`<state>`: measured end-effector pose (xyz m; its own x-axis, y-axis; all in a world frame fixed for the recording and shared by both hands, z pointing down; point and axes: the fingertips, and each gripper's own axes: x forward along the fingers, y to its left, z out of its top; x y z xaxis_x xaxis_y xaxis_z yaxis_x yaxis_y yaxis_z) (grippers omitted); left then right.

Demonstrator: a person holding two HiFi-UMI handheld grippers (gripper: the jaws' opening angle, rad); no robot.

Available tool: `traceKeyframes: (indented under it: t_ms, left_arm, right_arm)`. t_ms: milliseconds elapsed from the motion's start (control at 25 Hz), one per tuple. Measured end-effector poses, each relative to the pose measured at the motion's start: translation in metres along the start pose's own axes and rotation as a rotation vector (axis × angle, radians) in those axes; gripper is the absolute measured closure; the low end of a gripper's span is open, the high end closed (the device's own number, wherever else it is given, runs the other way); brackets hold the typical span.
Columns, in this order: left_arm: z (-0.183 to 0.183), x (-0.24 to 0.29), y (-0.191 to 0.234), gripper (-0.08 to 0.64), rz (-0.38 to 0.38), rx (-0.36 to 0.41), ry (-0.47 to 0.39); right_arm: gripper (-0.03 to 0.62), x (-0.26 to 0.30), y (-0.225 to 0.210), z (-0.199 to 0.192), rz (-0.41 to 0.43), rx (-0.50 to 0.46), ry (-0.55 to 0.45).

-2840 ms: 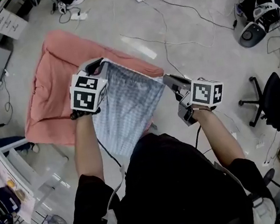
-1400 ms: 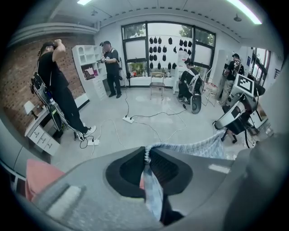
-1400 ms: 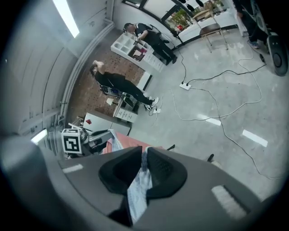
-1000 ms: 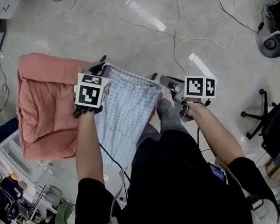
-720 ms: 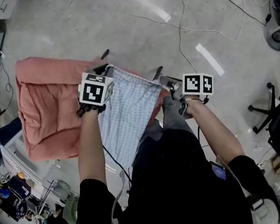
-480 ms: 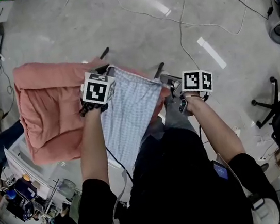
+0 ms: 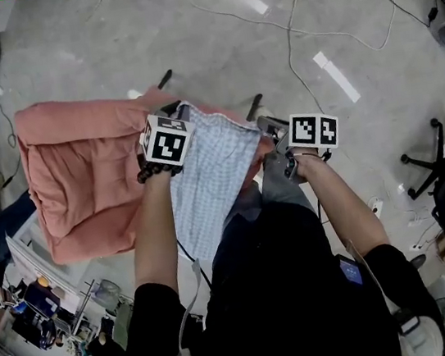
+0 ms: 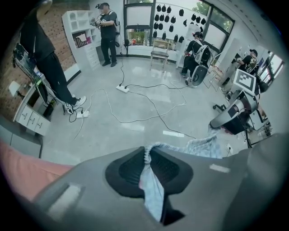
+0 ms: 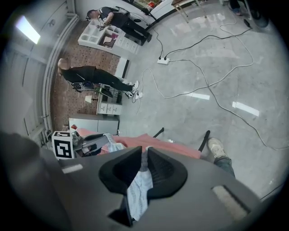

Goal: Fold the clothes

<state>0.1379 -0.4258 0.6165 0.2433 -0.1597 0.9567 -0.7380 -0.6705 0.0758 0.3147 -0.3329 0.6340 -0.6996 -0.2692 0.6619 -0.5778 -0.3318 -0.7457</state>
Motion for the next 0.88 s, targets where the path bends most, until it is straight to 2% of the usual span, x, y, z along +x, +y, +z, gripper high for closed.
traceKeyframes:
  t_ms: [160,320,400,680,880]
  left_arm:
    - [-0.001,0.002,0.003,0.497,0.024,0.013,-0.002]
    - [0.001,-0.002,0.005,0.405,0.037,0.011,-0.017]
    - [0.0,-0.004,0.004,0.396,0.031,0.01,-0.015]
    - [-0.01,-0.005,0.0,0.347,0.015,0.014,0.004]
    - [-0.016,0.003,-0.004,0.282,0.016,0.013,0.017]
  right_arm:
    - [0.535,0.003,-0.003,0.001,-0.021,-0.003,-0.022]
    - [0.386,0.003,-0.002,-0.001,-0.017,-0.007,-0.029]
    - [0.342,0.003,-0.003,-0.004,-0.013,0.003,-0.022]
    - [0.265,0.008,0.008,-0.021,0.001,-0.046,0.04]
    - [0.216,0.014,0.011,-0.035,-0.002,-0.092,0.082]
